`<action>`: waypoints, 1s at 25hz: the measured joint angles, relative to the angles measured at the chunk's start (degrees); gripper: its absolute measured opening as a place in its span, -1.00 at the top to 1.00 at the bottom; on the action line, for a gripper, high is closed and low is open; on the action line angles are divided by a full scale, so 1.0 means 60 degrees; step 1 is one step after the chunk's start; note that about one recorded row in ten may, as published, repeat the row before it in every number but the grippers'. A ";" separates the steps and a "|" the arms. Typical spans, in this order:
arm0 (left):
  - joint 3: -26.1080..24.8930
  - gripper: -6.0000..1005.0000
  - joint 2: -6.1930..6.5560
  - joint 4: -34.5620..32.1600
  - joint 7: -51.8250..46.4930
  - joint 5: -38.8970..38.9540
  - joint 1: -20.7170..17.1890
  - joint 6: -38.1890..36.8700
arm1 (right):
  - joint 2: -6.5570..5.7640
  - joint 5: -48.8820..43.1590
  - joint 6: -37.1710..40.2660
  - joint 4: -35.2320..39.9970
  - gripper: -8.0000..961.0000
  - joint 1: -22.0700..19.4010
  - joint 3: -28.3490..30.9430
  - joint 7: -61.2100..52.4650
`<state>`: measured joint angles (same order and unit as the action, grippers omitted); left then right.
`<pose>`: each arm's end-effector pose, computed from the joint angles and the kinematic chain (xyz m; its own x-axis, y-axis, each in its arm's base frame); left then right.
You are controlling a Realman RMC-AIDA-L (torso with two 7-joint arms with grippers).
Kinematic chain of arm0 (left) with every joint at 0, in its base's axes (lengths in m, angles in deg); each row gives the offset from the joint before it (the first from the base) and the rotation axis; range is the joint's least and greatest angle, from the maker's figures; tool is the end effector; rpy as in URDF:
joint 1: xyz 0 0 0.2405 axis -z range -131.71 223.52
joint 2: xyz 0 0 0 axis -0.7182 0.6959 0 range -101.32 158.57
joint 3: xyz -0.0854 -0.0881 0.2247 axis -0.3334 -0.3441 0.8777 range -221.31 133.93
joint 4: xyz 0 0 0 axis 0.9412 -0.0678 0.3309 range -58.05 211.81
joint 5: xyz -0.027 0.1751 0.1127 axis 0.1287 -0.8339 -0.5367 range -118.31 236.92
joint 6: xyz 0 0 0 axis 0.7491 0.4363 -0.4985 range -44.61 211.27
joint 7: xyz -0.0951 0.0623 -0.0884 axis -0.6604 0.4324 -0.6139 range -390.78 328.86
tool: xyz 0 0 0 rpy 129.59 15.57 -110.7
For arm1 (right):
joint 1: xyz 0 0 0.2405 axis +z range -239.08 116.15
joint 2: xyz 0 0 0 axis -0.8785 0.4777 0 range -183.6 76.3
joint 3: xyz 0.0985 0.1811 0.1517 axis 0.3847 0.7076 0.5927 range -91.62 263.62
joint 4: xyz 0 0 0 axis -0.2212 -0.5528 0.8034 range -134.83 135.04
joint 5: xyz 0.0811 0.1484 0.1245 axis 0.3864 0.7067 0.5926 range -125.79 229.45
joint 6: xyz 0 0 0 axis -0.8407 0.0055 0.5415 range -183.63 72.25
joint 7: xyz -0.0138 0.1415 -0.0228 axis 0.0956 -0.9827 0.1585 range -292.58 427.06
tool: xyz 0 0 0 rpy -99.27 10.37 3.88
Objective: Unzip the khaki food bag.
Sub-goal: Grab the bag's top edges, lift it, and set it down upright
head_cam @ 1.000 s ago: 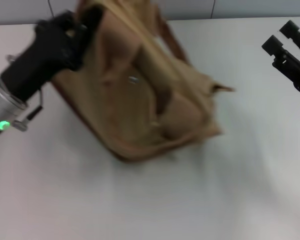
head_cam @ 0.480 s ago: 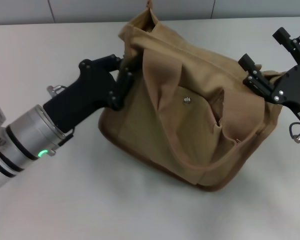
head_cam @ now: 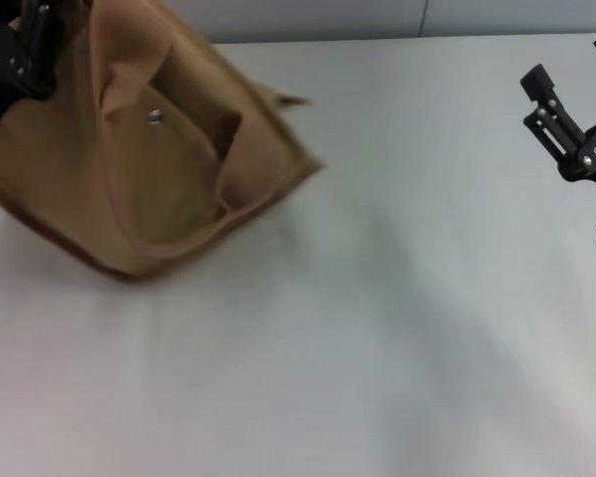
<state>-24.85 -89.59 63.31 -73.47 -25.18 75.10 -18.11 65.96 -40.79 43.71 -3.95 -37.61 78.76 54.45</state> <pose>-0.2595 0.3180 0.0441 0.4241 -0.2912 0.8575 0.5287 -0.6892 -0.4955 0.2783 0.2742 -0.0101 0.5643 0.3705 -0.7378 -0.5703 -0.4713 -0.6728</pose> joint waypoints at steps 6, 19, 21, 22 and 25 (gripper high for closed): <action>0.2808 0.81 -0.0156 0.1333 0.1891 -0.0166 0.0608 0.0507 | 0.0000 -0.0002 -0.0077 -0.0077 -0.62 0.0025 0.0008 -0.0038; 0.3396 0.81 -0.0160 0.2454 0.2900 -0.0121 0.0559 0.1366 | 0.0007 -0.0138 -0.0365 -0.0056 -0.61 -0.0134 -0.0197 0.1313; 0.3423 0.81 -0.0159 0.2489 0.2903 -0.0139 0.0533 0.1293 | 0.0029 -0.0256 -0.0632 -0.0222 -0.61 -0.0132 -0.0291 0.2258; 0.3440 0.81 -0.0158 0.2508 0.2903 -0.0157 0.0524 0.1238 | 0.0039 -0.0359 -0.0843 -0.0392 -0.61 -0.0090 -0.0347 0.2871; 0.3468 0.81 -0.0159 0.2639 0.2908 -0.0165 0.0560 0.1093 | 0.0042 -0.0616 -0.1652 -0.1185 -0.61 0.0136 -0.0418 0.4755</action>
<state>-4.04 -90.54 79.14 -56.02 -26.17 78.45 -11.55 66.21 -44.49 33.80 -11.06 -36.79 76.25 82.98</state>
